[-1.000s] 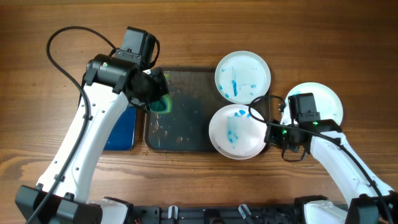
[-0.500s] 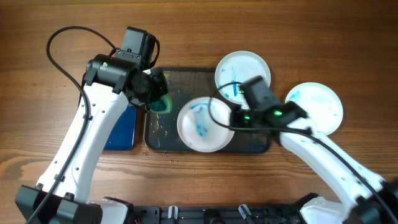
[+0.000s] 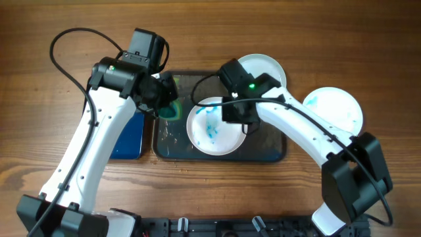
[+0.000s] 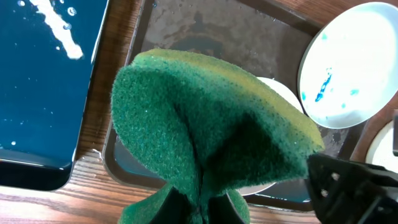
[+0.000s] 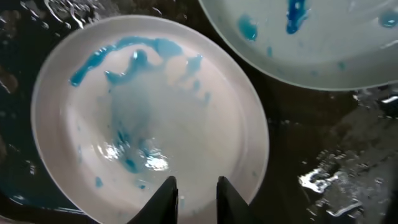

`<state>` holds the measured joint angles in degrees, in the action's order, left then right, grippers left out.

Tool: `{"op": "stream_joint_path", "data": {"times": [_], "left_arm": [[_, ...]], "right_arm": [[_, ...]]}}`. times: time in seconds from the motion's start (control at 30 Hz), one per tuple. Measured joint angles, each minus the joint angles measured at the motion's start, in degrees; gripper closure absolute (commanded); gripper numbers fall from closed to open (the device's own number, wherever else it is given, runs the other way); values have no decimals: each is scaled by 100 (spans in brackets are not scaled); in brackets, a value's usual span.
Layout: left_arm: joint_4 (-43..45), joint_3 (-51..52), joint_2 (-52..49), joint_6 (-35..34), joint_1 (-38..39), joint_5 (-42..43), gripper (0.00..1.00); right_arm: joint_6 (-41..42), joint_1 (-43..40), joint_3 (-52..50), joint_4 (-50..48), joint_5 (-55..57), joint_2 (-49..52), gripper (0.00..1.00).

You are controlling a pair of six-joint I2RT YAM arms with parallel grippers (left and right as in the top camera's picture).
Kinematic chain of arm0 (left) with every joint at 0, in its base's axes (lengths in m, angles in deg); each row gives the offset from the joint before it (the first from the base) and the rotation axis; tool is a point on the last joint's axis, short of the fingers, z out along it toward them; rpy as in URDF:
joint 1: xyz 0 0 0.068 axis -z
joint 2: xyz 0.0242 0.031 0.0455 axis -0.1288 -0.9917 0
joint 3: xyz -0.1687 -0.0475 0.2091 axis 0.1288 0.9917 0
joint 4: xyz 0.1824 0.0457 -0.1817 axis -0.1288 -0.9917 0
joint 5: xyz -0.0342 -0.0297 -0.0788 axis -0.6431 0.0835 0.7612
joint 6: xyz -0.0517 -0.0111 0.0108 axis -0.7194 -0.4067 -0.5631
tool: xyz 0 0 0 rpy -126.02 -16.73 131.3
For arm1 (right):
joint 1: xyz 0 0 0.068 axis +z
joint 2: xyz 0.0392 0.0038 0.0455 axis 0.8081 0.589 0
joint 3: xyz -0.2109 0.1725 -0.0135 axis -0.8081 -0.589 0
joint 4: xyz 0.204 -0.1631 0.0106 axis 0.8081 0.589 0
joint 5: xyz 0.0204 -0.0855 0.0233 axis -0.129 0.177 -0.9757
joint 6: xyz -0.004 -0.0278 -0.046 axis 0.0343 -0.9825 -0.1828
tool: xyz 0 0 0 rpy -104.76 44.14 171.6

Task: Clean dirty plates on tray and stack at the side
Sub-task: 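Scrub the centered plate with the sponge in the left gripper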

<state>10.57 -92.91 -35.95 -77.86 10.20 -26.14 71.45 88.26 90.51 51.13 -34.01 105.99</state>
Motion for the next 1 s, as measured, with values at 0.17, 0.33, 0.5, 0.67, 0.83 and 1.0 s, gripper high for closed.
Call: {"op": "stream_joint_path", "data": {"times": [0.17, 0.33, 0.5, 0.67, 0.83, 1.0], "left_arm": [[2, 0, -299, 0, 0, 0, 96], [26, 0, -535, 0, 0, 0, 96], [66, 0, -555, 0, 0, 0, 96], [66, 2, -555, 0, 0, 0, 96], [72, 0, -557, 0, 0, 0, 96], [107, 0, -739, 0, 0, 0, 96]], "right_arm": [[-649, -601, -4, 223, 46, 39, 71], [-1180, -883, -7, -22, -293, 492, 71], [-1355, -859, -13, -127, -726, 1130, 71], [-1353, -859, -20, -131, -863, 1211, 96], [-1303, -866, -57, -839, -1867, 1231, 96], [-809, -621, -66, -1449, -2297, 1259, 96]]}}
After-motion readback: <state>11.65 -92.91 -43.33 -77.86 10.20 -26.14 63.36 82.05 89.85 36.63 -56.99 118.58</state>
